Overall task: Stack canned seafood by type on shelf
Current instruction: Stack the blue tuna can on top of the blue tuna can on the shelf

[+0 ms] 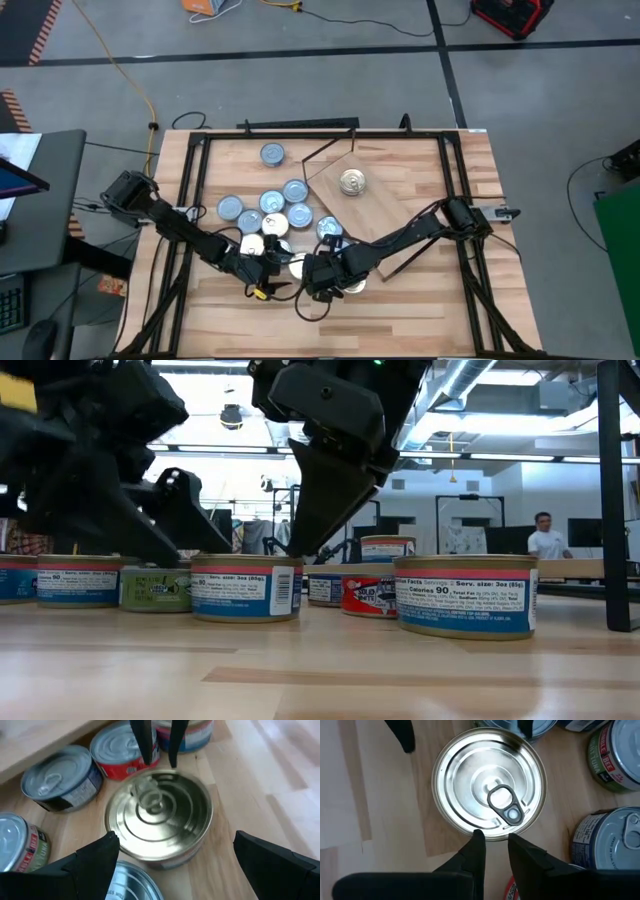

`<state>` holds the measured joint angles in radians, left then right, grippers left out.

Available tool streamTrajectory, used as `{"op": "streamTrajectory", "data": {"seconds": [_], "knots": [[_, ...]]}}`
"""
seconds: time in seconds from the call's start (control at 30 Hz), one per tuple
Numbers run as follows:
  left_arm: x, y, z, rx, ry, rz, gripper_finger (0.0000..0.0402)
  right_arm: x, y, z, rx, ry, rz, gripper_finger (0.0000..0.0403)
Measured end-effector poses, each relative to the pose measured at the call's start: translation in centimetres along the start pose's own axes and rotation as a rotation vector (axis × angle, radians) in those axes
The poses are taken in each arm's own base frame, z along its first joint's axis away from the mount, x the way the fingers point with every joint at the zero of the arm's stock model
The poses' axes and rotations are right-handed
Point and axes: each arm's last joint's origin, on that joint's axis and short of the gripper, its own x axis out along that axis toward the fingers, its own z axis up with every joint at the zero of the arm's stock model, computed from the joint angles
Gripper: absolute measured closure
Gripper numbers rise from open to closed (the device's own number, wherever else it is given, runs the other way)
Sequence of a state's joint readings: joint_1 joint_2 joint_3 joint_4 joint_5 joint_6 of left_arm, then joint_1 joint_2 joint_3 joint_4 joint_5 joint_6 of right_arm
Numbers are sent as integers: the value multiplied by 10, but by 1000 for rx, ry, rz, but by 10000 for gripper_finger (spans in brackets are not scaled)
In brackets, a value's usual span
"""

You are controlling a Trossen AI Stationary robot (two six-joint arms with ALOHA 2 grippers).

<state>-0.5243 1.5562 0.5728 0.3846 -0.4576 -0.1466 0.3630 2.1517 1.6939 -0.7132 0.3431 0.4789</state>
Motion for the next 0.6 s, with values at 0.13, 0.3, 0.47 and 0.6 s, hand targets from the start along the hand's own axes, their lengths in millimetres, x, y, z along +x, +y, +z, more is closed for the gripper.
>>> {"op": "streamTrajectory", "data": {"seconds": [0.13, 0.3, 0.47, 0.6], "knots": [[-10, 4, 9, -24, -24, -8, 24, 0, 0, 1, 4, -6, 3, 291], [-14, 5, 12, -43, -34, -16, 24, 1, -2, 2, 16, -10, 4, 291], [-14, 4, 10, -51, -12, -13, 24, 1, -2, 2, 24, -9, 7, 291], [-14, 4, 9, -65, -14, -13, 24, 1, -2, 3, 37, -5, 22, 291]]}}
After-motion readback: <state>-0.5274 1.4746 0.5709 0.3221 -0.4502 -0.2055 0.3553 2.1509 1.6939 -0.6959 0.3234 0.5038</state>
